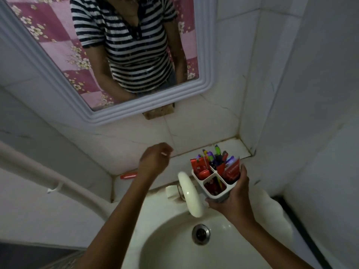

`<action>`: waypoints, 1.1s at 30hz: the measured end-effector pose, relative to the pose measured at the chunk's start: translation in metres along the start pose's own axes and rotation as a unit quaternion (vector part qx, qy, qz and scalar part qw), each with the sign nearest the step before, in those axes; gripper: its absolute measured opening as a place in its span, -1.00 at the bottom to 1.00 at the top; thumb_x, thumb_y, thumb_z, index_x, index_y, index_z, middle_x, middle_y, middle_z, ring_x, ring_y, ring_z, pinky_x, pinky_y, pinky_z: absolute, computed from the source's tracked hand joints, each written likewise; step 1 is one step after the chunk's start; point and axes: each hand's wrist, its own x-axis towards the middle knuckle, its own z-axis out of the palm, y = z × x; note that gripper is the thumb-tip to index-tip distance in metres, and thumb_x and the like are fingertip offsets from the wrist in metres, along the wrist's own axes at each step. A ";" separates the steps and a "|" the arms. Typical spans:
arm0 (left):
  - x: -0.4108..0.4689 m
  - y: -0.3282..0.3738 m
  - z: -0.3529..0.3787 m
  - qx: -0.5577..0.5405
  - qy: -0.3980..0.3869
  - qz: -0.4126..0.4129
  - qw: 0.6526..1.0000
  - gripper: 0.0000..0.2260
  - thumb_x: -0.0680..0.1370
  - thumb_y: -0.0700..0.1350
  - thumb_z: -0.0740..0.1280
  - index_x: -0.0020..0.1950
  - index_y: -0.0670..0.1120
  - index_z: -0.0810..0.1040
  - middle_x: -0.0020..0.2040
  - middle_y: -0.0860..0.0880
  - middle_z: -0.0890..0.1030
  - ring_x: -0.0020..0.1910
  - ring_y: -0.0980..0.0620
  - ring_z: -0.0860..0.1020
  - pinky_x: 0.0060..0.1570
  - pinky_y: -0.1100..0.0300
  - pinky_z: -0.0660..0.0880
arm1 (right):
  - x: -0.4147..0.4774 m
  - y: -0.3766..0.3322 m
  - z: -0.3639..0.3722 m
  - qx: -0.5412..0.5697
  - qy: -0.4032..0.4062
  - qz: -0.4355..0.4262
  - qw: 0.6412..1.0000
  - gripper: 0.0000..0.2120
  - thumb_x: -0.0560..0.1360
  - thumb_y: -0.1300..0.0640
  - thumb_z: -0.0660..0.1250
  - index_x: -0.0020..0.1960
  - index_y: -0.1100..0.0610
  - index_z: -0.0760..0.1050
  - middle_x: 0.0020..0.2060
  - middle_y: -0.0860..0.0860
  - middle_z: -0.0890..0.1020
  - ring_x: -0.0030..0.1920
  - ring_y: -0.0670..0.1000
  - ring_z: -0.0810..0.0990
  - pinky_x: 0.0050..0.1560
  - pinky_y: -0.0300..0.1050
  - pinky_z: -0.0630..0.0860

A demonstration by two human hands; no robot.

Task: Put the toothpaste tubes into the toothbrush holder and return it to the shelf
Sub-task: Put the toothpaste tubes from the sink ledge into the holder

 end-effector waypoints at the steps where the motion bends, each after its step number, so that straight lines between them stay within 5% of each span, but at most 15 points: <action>1: 0.004 -0.024 0.002 0.053 -0.008 -0.039 0.998 -0.67 0.50 -0.21 0.35 0.25 0.04 0.55 0.24 -0.03 0.62 0.17 -0.04 0.60 0.16 0.02 0.57 | 0.000 0.000 0.000 -0.003 0.003 -0.006 1.000 0.42 0.00 0.05 0.77 0.60 -0.04 -0.08 0.38 -0.02 0.30 0.39 0.07 0.43 0.26 -0.13 0.48; 5: 0.000 -0.109 0.020 0.309 -0.089 -0.098 0.942 -0.48 0.54 -0.16 0.25 0.50 0.05 0.29 0.44 -0.06 0.44 0.38 -0.10 0.43 0.30 0.06 0.42 | -0.003 -0.002 -0.001 -0.001 0.007 -0.018 1.000 0.46 0.01 0.09 0.77 0.55 -0.24 -0.19 0.35 -0.11 0.24 0.37 0.04 0.41 0.27 -0.14 0.46; 11: -0.006 -0.127 0.024 0.437 -0.108 -0.011 0.893 -0.71 0.57 -0.12 0.21 0.30 -0.04 0.45 0.23 -0.09 0.58 0.20 -0.11 0.57 0.10 0.07 0.51 | -0.001 0.000 -0.001 0.002 0.002 -0.012 1.000 0.46 0.00 0.07 0.78 0.52 -0.32 -0.20 0.36 -0.10 0.26 0.36 -0.01 0.41 0.23 -0.39 0.39; 14: -0.005 -0.097 0.010 0.355 -0.098 -0.017 0.930 -0.72 0.50 -0.08 0.30 0.20 -0.03 0.47 0.14 -0.08 0.62 0.09 -0.11 0.61 -0.03 0.07 0.53 | -0.002 0.001 -0.002 0.004 0.004 -0.015 1.000 0.47 0.00 0.09 0.78 0.53 -0.30 -0.20 0.38 -0.06 0.27 0.38 0.02 0.42 0.27 -0.26 0.43; 17: -0.015 -0.055 -0.012 0.106 0.025 -0.017 0.994 -0.82 0.45 -0.02 0.40 0.00 0.00 0.48 -0.09 -0.04 0.68 -0.12 -0.04 0.67 -0.11 0.06 0.61 | -0.003 0.000 -0.001 0.005 0.004 -0.016 1.000 0.47 0.01 0.10 0.77 0.55 -0.27 -0.20 0.39 -0.07 0.26 0.39 0.01 0.41 0.26 -0.32 0.41; 19: -0.032 -0.012 -0.026 -0.084 0.073 0.024 0.994 -0.78 0.41 -0.09 0.49 -0.06 -0.04 0.49 -0.19 0.02 0.67 -0.23 0.13 0.68 -0.20 0.18 0.65 | -0.003 0.000 0.001 0.002 0.007 -0.016 1.000 0.45 0.01 0.11 0.77 0.58 -0.19 -0.15 0.38 -0.06 0.26 0.39 0.04 0.42 0.24 -0.34 0.40; 22: -0.058 0.053 -0.034 -0.226 0.024 0.054 0.972 -0.75 0.37 -0.17 0.54 -0.08 -0.11 0.51 -0.18 0.02 0.64 -0.23 0.14 0.69 -0.25 0.29 0.63 | -0.003 -0.001 0.002 0.000 0.009 -0.017 1.000 0.45 -0.01 0.08 0.78 0.59 -0.12 -0.12 0.37 -0.04 0.28 0.38 0.07 0.43 0.27 -0.20 0.45; 25: -0.064 0.081 -0.013 -0.194 -0.062 0.061 0.977 -0.73 0.33 -0.12 0.58 -0.11 -0.09 0.54 -0.15 -0.02 0.67 -0.24 0.08 0.70 -0.21 0.10 0.67 | -0.002 -0.002 0.002 -0.012 0.014 -0.019 1.000 0.45 0.01 0.07 0.78 0.60 -0.06 -0.13 0.37 -0.08 0.24 0.39 0.04 0.40 0.28 -0.25 0.40; 30: -0.058 0.095 0.022 0.044 -0.089 0.130 0.987 -0.70 0.30 0.12 0.51 -0.05 0.04 0.61 -0.10 0.05 0.67 -0.10 0.04 0.60 -0.10 0.02 0.61 | 0.000 0.000 0.004 -0.015 0.012 -0.005 1.000 0.44 0.01 0.02 0.76 0.61 -0.02 -0.12 0.33 -0.16 0.20 0.36 -0.01 0.37 0.21 -0.36 0.33; 33: -0.051 0.091 0.023 0.030 -0.098 0.112 0.988 -0.66 0.31 0.16 0.47 0.02 0.07 0.63 -0.07 0.08 0.70 -0.07 0.09 0.63 -0.07 0.00 0.62 | -0.001 0.001 0.004 0.001 0.013 0.007 1.000 0.42 0.01 0.04 0.76 0.61 -0.02 -0.10 0.33 -0.14 0.23 0.35 -0.03 0.37 0.16 -0.48 0.31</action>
